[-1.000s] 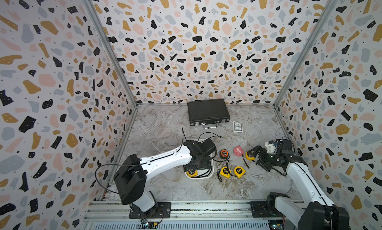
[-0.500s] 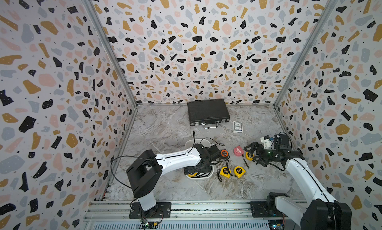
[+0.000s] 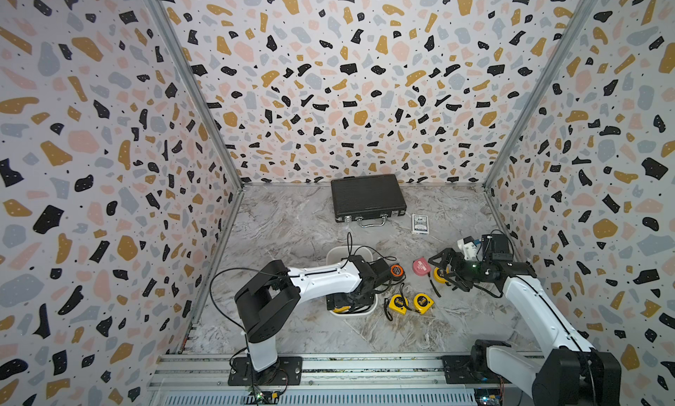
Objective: Take the tape measure out of the storage box
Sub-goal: Pick up the tape measure from the storage box.
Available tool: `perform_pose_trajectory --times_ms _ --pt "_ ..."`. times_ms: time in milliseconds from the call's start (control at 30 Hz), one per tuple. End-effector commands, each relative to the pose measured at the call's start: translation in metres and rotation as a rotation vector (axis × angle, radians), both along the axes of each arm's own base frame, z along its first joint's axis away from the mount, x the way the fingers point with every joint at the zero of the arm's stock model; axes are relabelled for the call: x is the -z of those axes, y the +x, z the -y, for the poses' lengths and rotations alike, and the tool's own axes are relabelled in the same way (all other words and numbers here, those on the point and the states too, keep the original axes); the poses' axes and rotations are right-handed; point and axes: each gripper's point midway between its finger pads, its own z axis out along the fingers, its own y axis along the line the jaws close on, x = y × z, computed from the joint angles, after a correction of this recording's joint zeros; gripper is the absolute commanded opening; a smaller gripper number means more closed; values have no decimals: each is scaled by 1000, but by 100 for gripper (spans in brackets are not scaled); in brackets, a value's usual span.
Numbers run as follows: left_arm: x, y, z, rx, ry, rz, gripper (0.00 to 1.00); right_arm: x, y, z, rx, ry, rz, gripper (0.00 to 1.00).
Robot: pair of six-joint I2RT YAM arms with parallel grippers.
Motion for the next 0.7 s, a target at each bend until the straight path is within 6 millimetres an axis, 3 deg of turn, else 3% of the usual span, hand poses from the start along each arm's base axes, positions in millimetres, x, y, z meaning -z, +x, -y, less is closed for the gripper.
perform_pose_trajectory --times_ms 0,433,667 --pt "-2 2 1 -14 16 9 100 -15 5 -4 -26 6 39 99" --pt "1 9 18 12 -39 17 100 -17 5 -7 -45 -2 37 99" --pt "-16 15 17 24 -43 61 100 -19 6 -7 -46 -3 39 99"
